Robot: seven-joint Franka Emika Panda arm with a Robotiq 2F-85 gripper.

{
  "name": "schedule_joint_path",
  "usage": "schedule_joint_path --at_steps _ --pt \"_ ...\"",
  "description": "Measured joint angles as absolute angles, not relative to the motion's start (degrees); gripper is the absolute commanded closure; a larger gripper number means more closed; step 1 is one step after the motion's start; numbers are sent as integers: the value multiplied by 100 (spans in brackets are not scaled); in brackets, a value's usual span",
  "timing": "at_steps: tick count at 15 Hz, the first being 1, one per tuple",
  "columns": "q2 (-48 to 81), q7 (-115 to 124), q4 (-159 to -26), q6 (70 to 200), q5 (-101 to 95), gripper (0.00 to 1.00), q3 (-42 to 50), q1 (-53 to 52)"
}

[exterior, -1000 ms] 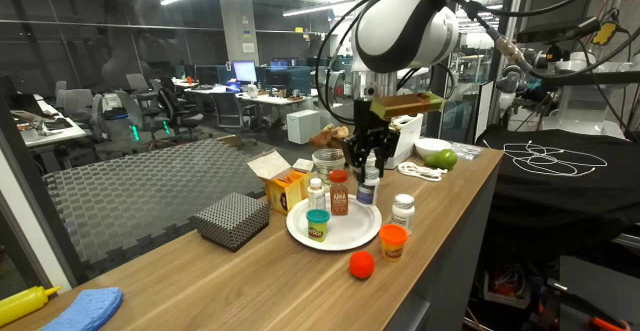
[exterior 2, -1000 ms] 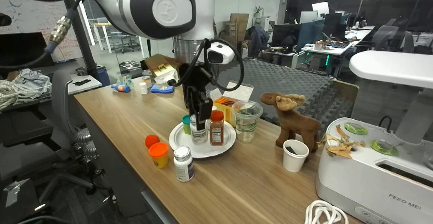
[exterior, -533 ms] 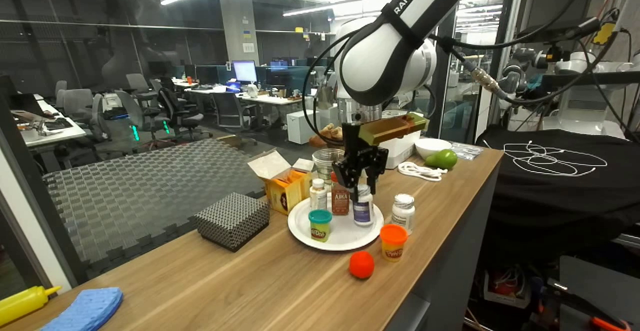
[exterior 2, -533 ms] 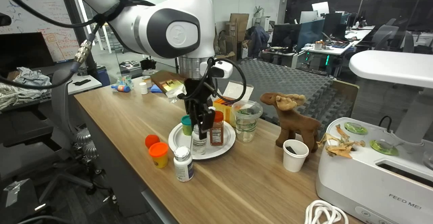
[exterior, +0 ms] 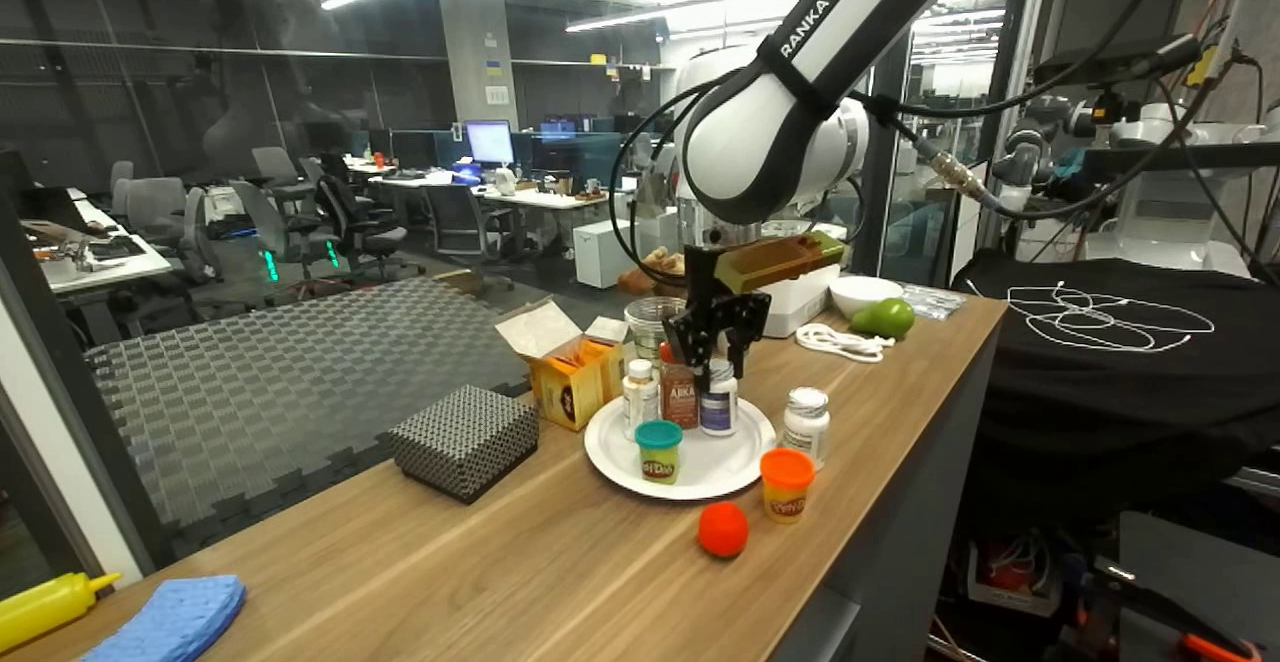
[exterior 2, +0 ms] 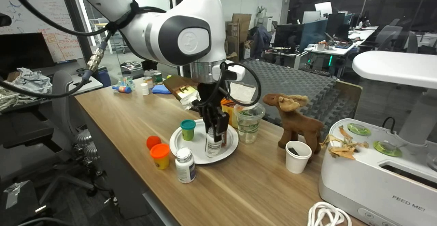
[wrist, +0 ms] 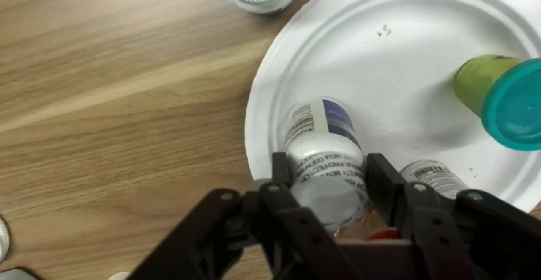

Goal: Put the bottles and red plushy on the plate. Stack the clear cups

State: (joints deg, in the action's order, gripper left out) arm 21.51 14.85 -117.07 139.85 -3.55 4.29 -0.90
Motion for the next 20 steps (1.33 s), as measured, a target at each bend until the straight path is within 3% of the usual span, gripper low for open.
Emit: schedule_joint_path --at_steps 1,5,20 --pt "2155 1483 -11701 13996 -356 24 440 -90" --pt "2176 1419 -11703 13999 -356 0 452 -60" --pt "1187 932 -12603 13767 134 0 485 467"
